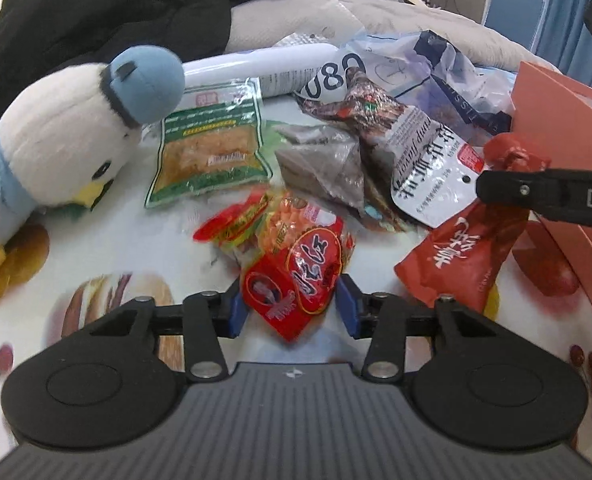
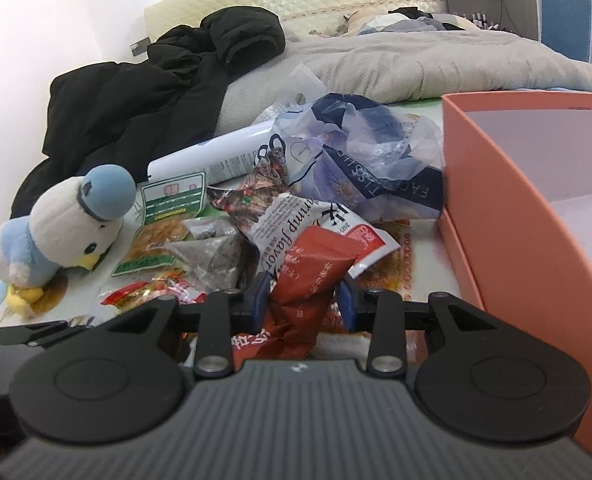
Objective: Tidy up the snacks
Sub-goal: 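Grasp a red packet with the right gripper while the left grasps a red-white snack bag, then lift both held packets off the sheet toward the pink box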
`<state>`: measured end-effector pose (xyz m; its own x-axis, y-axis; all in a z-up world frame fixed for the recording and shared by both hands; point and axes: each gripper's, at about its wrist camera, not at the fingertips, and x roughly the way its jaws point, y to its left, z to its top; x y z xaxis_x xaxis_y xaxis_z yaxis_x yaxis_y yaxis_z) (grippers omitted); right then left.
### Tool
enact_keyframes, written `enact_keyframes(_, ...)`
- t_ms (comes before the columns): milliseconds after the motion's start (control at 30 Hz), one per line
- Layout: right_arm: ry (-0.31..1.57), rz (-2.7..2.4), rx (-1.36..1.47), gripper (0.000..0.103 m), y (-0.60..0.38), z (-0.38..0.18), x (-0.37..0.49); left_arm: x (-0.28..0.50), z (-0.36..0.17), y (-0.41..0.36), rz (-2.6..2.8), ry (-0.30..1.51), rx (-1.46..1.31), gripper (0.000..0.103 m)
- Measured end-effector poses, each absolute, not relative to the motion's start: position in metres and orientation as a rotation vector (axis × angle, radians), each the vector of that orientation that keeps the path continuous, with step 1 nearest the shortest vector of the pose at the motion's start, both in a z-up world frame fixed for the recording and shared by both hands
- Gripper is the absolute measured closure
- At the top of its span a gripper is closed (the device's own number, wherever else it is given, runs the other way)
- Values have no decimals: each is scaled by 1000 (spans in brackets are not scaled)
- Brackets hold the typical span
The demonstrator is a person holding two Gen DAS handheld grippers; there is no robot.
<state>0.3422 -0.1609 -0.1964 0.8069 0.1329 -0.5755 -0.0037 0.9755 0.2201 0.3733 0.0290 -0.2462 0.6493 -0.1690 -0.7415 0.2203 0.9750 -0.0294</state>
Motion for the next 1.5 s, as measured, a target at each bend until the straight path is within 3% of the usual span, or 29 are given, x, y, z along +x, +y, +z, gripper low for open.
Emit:
enact_keyframes(167,636,83,198,70,-162,-191,317,339,-242,34,-209,863,26,59)
enact_keyframes(633,657,142,157,71,-166,-172,223,214,-232,42,-192,896,-46,60)
enact_keyframes(1067,790,219,115,71,-162,-174,162,135,-230,40,-217,899,-82,60)
enact_keyframes(1167,784,204,61,66,-155,-179,172,131,-231,40,-212,887,-87,60)
enact_keyframes(1267,787,169,56,46,-153,-184,177,129,-232,42,-206,873,-108,61)
enact_keyframes(1367,781,170,61,45,-152,-187,171,128,-233,43,-200,863,-119,61)
enact_keyframes(1467,782,145,43,30,-146,-193,164,128,-233,43,-199,859,-122,61)
enact_keyframes(1500,786,137,46,30,-145,-197,162,127,-234,43,-199,859,-124,61)
